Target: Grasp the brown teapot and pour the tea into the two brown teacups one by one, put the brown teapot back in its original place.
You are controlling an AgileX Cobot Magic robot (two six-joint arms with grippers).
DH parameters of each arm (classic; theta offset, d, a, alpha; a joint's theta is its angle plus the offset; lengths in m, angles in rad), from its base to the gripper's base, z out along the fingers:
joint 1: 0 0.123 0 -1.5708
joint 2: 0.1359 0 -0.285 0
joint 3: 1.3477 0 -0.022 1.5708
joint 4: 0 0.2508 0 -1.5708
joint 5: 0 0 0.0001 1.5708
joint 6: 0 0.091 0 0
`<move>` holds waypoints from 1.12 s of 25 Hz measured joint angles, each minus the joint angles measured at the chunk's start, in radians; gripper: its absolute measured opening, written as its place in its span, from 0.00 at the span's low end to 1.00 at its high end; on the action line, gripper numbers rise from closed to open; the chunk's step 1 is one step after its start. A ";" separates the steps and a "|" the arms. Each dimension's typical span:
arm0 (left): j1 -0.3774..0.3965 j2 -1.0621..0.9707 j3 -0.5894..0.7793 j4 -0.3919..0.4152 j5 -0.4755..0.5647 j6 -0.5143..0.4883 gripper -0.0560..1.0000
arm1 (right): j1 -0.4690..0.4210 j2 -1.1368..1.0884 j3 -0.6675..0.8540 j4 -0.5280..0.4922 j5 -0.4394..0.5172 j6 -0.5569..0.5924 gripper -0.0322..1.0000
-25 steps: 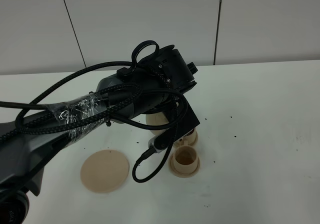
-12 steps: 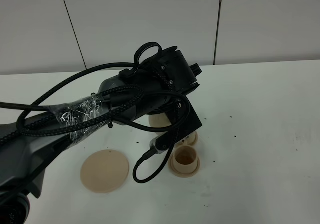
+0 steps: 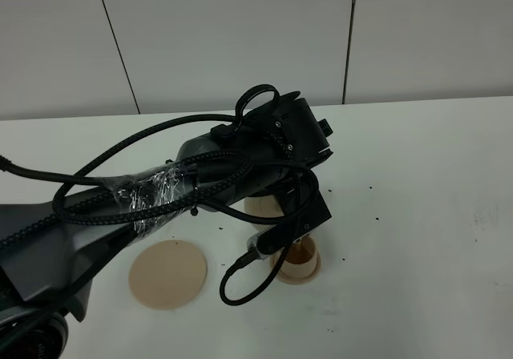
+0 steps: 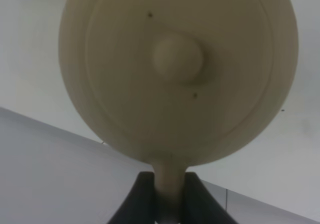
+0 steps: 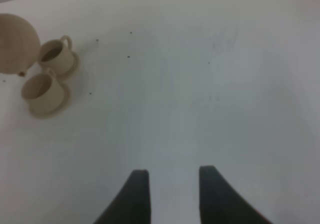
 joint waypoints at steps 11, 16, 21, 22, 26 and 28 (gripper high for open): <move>-0.004 0.000 0.000 0.048 0.005 -0.001 0.21 | 0.000 0.000 0.000 0.000 0.000 0.000 0.26; -0.004 0.000 0.000 0.064 0.004 -0.001 0.21 | 0.000 0.000 0.000 0.000 0.000 0.000 0.26; -0.014 0.000 0.000 0.096 -0.002 -0.012 0.21 | 0.000 0.000 0.000 0.000 0.000 0.000 0.26; -0.015 0.000 0.000 0.098 -0.004 -0.013 0.21 | 0.000 0.000 0.000 0.000 0.000 0.000 0.26; -0.015 0.000 0.000 0.101 -0.010 -0.013 0.21 | 0.000 0.000 0.000 0.000 0.000 0.000 0.26; -0.015 0.000 0.000 0.103 -0.010 -0.013 0.21 | 0.000 0.000 0.000 0.000 0.000 0.000 0.26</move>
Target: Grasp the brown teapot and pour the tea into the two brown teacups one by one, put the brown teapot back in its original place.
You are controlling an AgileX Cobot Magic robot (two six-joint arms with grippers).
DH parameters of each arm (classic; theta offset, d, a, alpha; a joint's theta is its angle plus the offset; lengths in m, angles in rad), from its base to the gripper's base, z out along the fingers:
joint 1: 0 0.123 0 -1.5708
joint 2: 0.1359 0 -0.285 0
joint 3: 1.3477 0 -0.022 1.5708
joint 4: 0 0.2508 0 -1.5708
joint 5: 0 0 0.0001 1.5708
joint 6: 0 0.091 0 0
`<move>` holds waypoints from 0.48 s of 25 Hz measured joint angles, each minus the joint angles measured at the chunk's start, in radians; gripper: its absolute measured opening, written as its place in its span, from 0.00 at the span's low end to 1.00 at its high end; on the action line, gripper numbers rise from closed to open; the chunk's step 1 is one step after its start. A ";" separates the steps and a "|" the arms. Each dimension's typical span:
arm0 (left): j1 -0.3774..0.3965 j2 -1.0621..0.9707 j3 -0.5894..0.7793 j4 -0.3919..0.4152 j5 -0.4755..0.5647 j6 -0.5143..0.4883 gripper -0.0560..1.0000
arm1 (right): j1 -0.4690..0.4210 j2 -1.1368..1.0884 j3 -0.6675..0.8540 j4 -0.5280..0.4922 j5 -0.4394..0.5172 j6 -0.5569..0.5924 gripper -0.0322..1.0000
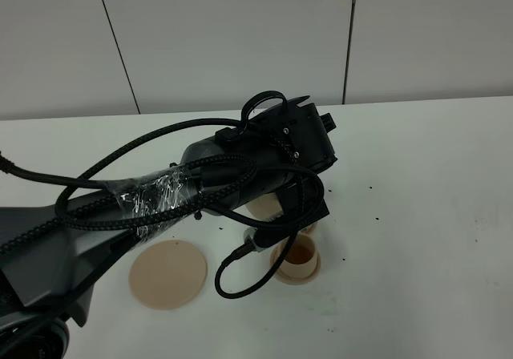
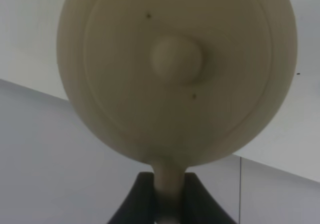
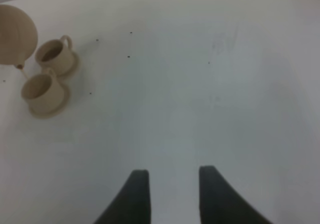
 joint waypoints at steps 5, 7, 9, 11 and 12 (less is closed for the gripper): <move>-0.002 0.000 0.000 0.003 0.004 0.006 0.21 | 0.000 0.000 0.000 0.001 0.000 0.000 0.26; -0.002 0.000 0.000 0.003 0.009 0.007 0.21 | 0.000 0.000 0.000 0.001 0.000 0.000 0.26; -0.002 0.000 0.000 0.003 0.012 0.008 0.21 | 0.000 0.000 0.000 0.001 0.000 0.000 0.26; -0.007 0.000 0.000 0.003 0.021 0.007 0.21 | 0.000 0.000 0.000 0.001 0.000 0.000 0.26; -0.008 0.000 0.000 0.003 0.025 0.007 0.21 | 0.000 0.000 0.000 0.001 0.000 0.000 0.26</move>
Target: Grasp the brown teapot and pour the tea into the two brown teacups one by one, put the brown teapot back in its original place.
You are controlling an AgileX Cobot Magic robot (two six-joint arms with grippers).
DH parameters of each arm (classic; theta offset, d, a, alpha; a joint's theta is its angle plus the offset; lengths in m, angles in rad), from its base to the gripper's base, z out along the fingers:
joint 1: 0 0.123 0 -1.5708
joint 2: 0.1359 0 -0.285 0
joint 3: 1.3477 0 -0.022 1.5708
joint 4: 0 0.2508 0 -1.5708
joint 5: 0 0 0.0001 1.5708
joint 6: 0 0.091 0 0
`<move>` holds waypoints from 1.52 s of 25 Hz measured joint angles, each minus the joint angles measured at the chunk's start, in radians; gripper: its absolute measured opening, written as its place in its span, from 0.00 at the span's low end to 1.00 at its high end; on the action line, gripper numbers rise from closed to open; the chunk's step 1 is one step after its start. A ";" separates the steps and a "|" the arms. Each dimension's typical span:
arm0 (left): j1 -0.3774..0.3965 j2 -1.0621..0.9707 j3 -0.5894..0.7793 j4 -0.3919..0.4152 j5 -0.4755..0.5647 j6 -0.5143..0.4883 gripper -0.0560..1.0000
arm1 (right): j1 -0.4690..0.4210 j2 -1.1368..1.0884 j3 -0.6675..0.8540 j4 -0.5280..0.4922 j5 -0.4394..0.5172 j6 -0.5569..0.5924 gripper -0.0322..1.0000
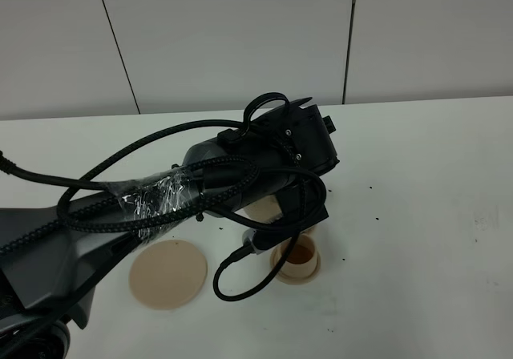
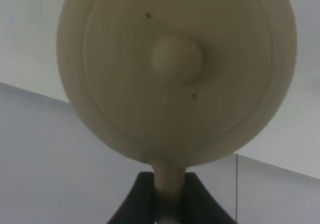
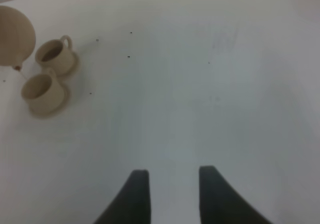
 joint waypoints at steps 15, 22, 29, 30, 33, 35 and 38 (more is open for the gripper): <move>-0.024 0.000 0.000 0.024 0.045 0.001 0.21 | 0.000 0.000 0.000 0.000 0.000 0.000 0.26; -0.039 0.000 0.000 0.029 0.068 0.001 0.21 | 0.000 0.000 0.000 0.000 0.000 0.000 0.26; -0.045 0.000 0.000 0.042 0.072 0.001 0.21 | 0.000 0.000 0.000 0.000 0.000 0.000 0.26; -0.047 0.000 0.000 0.047 0.074 0.001 0.21 | 0.000 0.000 0.000 0.000 0.000 0.000 0.26; -0.052 0.000 0.000 0.048 0.078 0.001 0.21 | 0.000 0.000 0.000 0.000 0.000 0.000 0.26; -0.052 0.000 0.000 0.049 0.080 0.001 0.21 | 0.000 0.000 0.000 0.000 0.000 0.000 0.26; -0.052 0.000 0.000 0.050 0.088 0.001 0.21 | 0.000 0.000 0.000 0.000 0.000 0.000 0.26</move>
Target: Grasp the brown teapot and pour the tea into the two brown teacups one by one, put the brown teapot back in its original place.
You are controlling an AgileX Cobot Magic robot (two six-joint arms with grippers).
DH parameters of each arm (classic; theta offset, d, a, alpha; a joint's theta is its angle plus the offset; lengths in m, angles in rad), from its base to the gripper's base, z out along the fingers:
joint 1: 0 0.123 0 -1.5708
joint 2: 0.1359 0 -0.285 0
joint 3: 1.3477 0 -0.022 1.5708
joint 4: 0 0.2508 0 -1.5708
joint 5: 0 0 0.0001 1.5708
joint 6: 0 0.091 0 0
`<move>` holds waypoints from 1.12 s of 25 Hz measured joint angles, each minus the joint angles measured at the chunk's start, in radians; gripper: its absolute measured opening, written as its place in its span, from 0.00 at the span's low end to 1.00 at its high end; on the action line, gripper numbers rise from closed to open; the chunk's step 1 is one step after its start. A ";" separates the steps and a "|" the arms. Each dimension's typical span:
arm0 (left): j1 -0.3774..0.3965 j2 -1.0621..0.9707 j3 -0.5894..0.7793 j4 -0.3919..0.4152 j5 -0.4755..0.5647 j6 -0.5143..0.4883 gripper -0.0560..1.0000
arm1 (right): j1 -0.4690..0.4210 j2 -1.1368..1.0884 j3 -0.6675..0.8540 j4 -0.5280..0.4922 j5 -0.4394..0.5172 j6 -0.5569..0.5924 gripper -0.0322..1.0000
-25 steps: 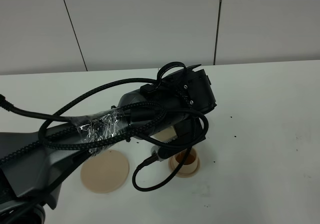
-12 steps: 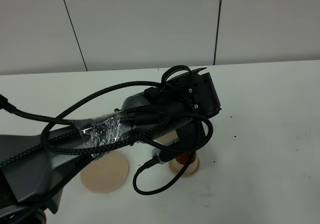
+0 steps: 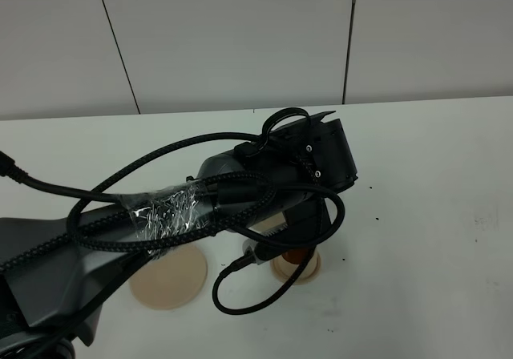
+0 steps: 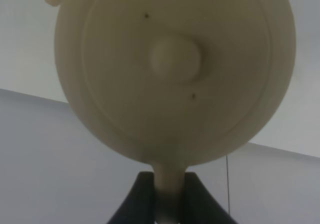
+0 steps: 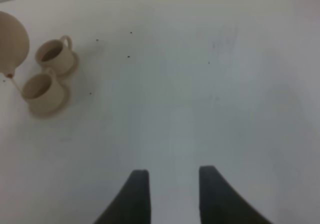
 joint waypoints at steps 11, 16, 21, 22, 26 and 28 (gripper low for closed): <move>0.000 0.000 0.000 0.003 0.014 0.000 0.21 | 0.000 0.000 0.000 0.000 0.000 0.000 0.26; 0.000 0.000 0.000 0.003 0.016 0.000 0.21 | 0.000 0.000 0.000 0.000 0.000 0.000 0.26; 0.000 0.000 0.000 0.001 0.015 0.000 0.21 | 0.000 0.000 0.000 0.000 0.000 0.000 0.26; 0.000 0.000 0.000 0.001 0.010 0.000 0.21 | 0.000 0.000 0.000 0.000 0.000 0.000 0.26; 0.000 0.000 0.000 0.001 -0.020 0.000 0.21 | 0.000 0.000 0.000 0.000 0.000 0.000 0.26; 0.000 0.000 0.000 0.000 -0.030 0.000 0.21 | 0.000 0.000 0.000 0.000 0.000 0.000 0.26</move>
